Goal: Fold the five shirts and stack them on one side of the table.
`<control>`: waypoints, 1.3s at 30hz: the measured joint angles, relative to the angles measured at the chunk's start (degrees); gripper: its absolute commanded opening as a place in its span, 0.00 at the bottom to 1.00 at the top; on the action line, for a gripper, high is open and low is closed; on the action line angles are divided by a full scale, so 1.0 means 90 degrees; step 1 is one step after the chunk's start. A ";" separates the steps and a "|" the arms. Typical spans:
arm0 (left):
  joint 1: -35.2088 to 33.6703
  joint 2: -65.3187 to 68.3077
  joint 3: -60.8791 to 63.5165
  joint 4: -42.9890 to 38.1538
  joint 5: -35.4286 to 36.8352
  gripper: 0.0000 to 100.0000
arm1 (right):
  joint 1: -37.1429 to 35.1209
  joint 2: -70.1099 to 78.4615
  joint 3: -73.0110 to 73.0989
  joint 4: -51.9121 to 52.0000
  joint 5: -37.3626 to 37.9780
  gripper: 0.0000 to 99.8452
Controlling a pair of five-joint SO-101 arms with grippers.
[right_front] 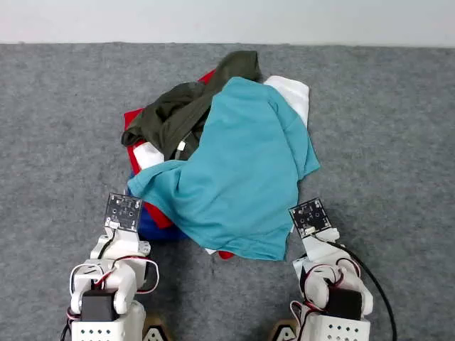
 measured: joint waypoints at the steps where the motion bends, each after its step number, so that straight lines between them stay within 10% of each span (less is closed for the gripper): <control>1: 0.0000 0.0000 0.0000 0.0000 0.0000 0.01 | 0.0000 0.0000 0.0000 0.0000 0.0000 0.01; 24: 0.0000 0.0000 -0.0010 0.0000 -0.0020 0.01 | 0.0000 0.0000 0.0000 0.0000 0.0000 0.01; 39: 0.0000 0.0000 -0.2383 0.0440 -0.0039 0.01 | 0.0000 0.0000 0.0000 0.0000 0.0000 0.01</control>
